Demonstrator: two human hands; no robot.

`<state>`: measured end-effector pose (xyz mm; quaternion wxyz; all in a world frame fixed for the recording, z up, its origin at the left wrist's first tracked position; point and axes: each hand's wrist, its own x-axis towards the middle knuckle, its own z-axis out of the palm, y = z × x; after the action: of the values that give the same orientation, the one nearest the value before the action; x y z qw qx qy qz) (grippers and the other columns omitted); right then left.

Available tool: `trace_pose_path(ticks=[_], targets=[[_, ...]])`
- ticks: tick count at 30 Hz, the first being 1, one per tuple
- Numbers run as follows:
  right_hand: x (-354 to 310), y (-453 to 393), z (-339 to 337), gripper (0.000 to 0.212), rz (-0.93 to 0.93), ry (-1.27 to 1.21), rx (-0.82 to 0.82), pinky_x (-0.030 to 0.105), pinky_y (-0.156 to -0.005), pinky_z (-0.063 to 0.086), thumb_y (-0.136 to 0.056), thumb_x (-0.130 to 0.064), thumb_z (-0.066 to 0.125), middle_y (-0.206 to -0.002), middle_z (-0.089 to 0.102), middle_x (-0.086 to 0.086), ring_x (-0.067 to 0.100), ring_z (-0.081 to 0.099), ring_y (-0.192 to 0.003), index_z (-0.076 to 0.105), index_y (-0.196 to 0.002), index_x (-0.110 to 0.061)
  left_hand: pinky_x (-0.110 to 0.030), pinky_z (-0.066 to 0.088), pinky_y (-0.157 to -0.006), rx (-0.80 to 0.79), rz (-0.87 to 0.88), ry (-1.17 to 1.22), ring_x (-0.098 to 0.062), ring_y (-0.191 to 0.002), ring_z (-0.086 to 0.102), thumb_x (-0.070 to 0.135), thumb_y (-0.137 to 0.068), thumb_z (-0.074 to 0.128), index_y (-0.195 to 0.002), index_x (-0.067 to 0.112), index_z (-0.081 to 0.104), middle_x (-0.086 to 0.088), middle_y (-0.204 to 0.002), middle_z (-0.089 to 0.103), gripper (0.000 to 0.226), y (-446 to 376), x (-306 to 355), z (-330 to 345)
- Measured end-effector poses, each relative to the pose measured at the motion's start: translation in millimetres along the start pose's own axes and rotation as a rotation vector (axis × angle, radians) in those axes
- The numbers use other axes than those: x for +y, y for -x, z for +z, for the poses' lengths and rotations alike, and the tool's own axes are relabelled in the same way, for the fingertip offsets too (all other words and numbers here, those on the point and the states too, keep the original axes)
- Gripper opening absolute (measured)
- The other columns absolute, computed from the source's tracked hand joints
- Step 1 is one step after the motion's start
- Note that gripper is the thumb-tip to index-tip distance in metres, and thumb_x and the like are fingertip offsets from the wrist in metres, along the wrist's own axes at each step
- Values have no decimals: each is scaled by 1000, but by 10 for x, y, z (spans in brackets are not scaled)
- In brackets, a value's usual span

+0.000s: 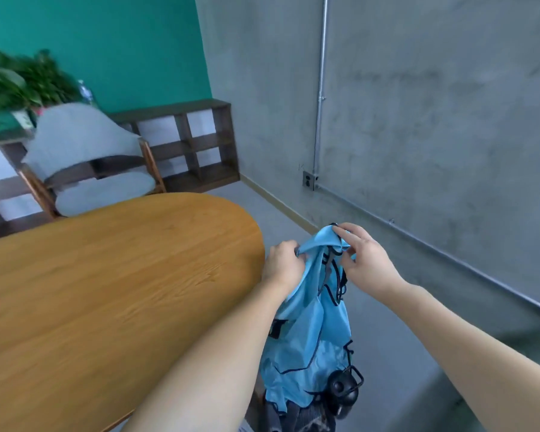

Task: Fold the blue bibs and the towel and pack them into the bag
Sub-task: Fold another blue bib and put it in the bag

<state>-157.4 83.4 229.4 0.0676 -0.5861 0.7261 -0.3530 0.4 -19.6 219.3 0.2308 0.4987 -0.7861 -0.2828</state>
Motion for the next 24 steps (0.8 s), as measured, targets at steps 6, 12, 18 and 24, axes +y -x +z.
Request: trace_pose_path(ticks=[6, 12, 18, 24], targets=[[-773, -344, -791, 57, -142, 69, 111, 17, -87, 37, -90, -3, 57, -146, 47, -10, 12, 58, -91, 54, -144, -19, -37, 46, -65, 223, 153, 11, -34, -88, 60, 17, -93, 56, -74, 16, 63, -9, -81, 65, 20, 29, 576, -1059], [-1795, -628, -1477, 57, -302, 135, 230, 24, -84, 41, -89, -9, 59, -147, 46, -9, 13, 59, -84, 53, -145, -20, -39, 55, -82, 488, 337, 36, -23, -83, 67, 16, -94, 59, -88, 19, 74, -1, -79, 72, 16, 136, 1127, -2480], [-3075, -829, -1978, 59, -486, 129, 340, 27, -93, 44, -86, -11, 62, -148, 46, -5, 19, 62, -94, 53, -145, -18, -42, 55, -80, 716, 489, -189, -28, -88, 65, 13, -97, 55, -97, 15, 72, -7, -92, 71, 17, 640, 1578, -3983], [-4400, -887, -2175, 59, -649, 44, 410, 24, -93, 39, -86, -13, 63, -148, 47, -2, 22, 62, -106, 53, -145, -17, -33, 40, -70, 965, 505, -556, -24, -95, 58, 15, -98, 49, -105, 20, 69, 2, -104, 67, 21, 1330, 1676, -5298]])
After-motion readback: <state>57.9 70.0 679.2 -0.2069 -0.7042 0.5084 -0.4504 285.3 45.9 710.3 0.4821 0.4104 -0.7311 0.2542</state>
